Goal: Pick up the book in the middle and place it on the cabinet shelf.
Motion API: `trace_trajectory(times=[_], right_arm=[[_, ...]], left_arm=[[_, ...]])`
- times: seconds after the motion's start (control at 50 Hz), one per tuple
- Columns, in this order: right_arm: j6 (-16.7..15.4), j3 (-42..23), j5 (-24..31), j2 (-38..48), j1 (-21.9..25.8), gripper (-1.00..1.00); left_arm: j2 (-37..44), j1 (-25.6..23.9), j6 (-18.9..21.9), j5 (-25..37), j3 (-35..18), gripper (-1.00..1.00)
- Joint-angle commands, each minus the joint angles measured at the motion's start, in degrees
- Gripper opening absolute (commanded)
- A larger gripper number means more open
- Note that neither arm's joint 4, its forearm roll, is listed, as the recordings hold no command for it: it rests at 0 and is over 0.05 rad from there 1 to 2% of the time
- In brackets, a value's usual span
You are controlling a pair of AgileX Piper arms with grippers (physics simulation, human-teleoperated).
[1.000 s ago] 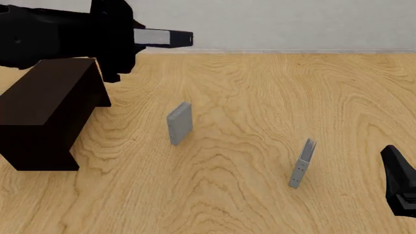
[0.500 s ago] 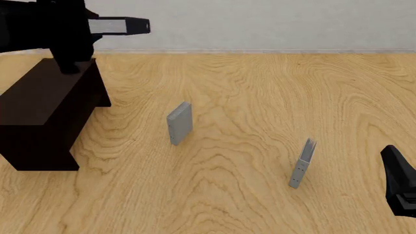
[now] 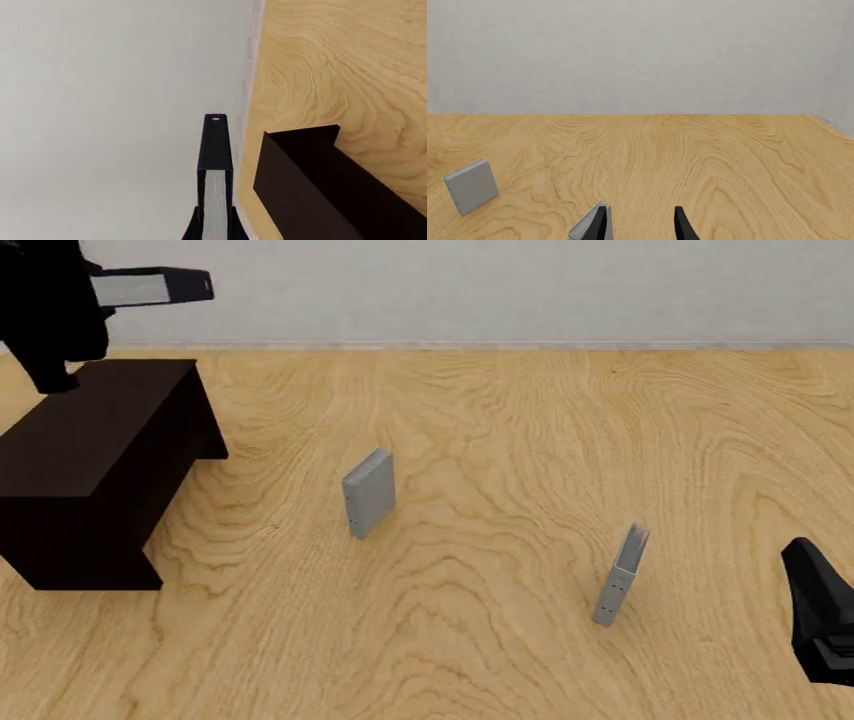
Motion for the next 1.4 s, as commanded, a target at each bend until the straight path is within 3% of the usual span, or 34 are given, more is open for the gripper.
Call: trace_trajectory(times=[0.02,0.5,0.8,1.4], right_arm=[[0.01,0.00,0.00,0.00,0.00,1.00],[0.01,0.00,0.00,-0.01,-0.01,1.00],[-0.01,0.00,0.00,0.00,0.00,1.00],[0.00,0.00,0.00,0.00,0.00,1.00]], left_arm=[[-1.55,4.60,1.93,-1.61,2.13,-1.00],[-1.18,10.61,2.45,-5.97,8.03,-1.00],[0.46,11.56,2.91,-11.88,11.78,-1.00],[0.74,11.12,0.84,-16.21,19.79,-1.00]])
